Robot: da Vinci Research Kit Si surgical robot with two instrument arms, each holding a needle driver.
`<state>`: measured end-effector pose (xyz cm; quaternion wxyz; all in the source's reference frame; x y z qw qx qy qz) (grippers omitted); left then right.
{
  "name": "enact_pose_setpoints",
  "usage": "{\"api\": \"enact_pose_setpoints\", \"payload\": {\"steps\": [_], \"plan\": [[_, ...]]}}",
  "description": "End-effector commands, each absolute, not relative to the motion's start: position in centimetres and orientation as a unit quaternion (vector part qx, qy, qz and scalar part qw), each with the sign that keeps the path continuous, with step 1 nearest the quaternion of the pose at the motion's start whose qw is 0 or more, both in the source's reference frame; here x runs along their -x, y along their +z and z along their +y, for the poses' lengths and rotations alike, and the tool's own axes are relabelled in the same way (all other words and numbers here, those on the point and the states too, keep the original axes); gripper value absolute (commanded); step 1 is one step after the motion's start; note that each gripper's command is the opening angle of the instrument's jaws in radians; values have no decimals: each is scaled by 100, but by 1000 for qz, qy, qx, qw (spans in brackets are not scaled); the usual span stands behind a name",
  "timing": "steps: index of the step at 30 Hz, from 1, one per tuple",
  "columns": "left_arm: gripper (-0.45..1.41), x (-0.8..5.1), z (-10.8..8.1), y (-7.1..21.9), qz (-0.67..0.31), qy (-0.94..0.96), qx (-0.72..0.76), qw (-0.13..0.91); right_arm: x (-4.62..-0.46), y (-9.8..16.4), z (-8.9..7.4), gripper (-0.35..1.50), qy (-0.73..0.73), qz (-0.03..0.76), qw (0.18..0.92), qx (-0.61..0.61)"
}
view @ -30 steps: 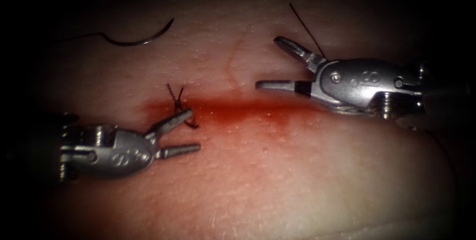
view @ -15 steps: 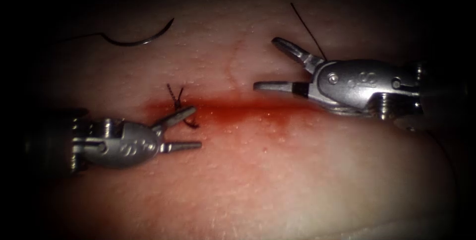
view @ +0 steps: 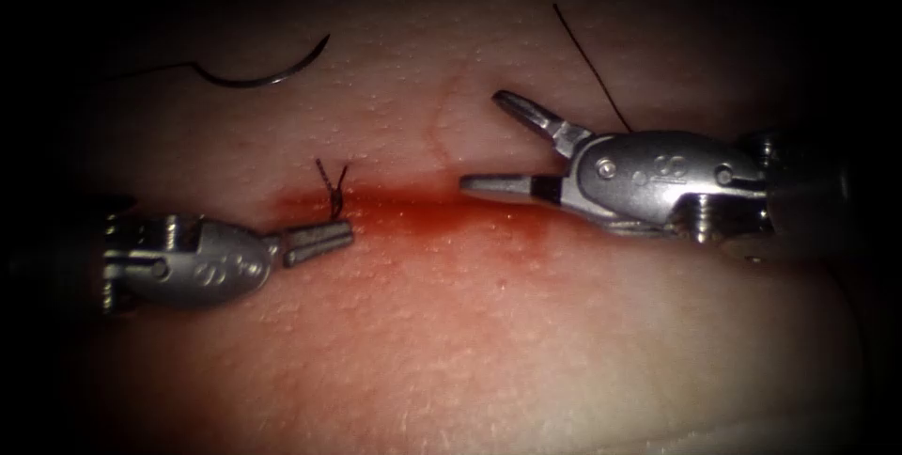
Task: Wound Closure
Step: Cut the long tail of the suture
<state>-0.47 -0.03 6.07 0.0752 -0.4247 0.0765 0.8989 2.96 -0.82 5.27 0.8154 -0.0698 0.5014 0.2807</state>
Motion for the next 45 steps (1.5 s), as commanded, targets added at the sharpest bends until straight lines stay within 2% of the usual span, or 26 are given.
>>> {"api": "enact_pose_setpoints", "payload": {"steps": [1, 8, 14, 45], "plan": [[-45, 50, -2, 612, 80, 897, 428, 78, -310, 536, -85, 111, 268, 509, 815, 69], [-45, 39, 2, 605, 81, 893, 435, 85, -360, 541, -94, 118, 192, 555, 804, 87], [-45, 34, 7, 607, 66, 876, 472, 72, -397, 544, -108, 116, 158, 576, 798, 80], [-45, 26, 9, 610, 44, 853, 510, 100, -456, 575, -111, 128, 91, 581, 800, 119]]}}
